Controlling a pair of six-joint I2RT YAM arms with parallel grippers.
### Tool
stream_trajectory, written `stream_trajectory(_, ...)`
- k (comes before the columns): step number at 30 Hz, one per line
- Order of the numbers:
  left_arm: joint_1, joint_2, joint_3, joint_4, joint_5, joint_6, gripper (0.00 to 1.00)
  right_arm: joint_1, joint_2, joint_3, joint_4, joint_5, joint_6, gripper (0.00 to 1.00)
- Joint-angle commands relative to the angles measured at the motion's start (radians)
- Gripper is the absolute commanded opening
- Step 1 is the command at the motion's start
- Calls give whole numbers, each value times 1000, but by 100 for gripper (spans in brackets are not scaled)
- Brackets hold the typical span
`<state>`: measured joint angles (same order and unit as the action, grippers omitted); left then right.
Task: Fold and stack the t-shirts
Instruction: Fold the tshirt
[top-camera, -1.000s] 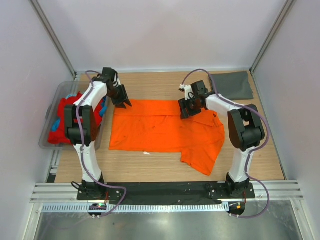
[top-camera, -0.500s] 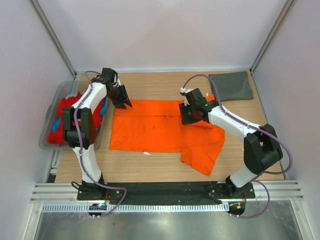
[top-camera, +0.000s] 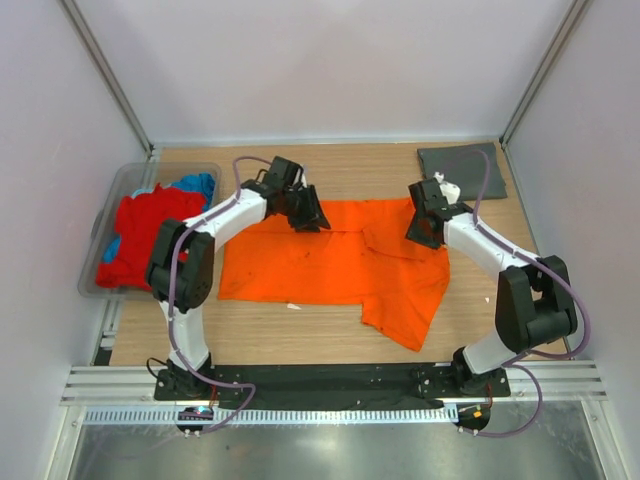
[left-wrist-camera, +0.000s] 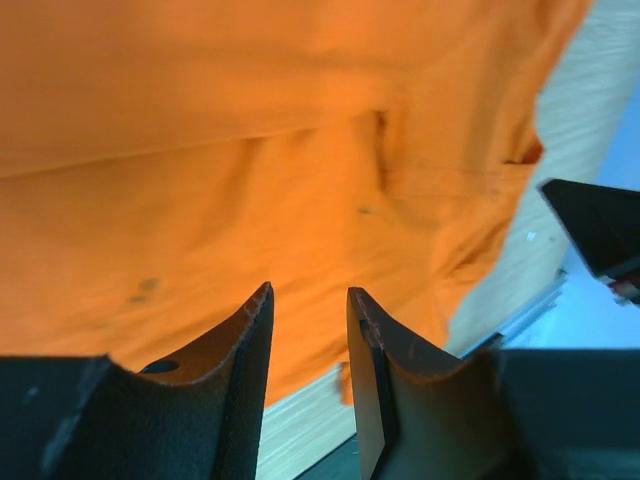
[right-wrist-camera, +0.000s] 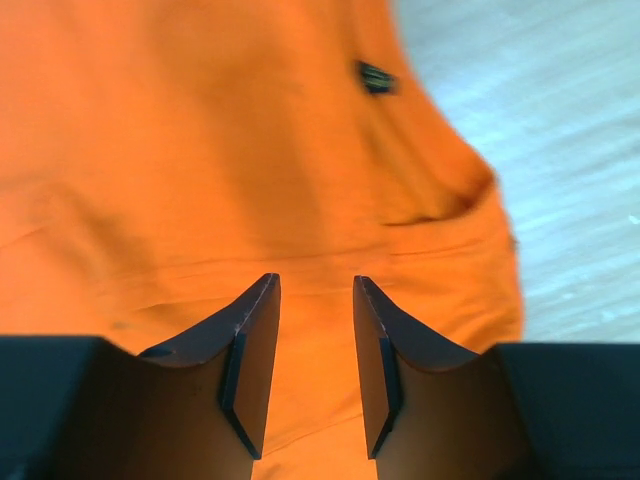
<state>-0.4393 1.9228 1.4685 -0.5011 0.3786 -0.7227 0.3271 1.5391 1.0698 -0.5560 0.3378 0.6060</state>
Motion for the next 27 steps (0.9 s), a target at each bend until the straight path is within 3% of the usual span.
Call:
stream_trajectory(1, -53, -18, -46, 241, 28, -145, 36, -85, -39, -65, 56, -58, 43, 40)
stream_trajectory(14, -213, 151, -13, 461, 31, -265, 38, -157, -83, -231, 198, -94, 77, 39)
stream_trajectory(27, -251, 239, 18, 481, -15, -316, 37, -163, -62, -281, 248, -117, 120, 34)
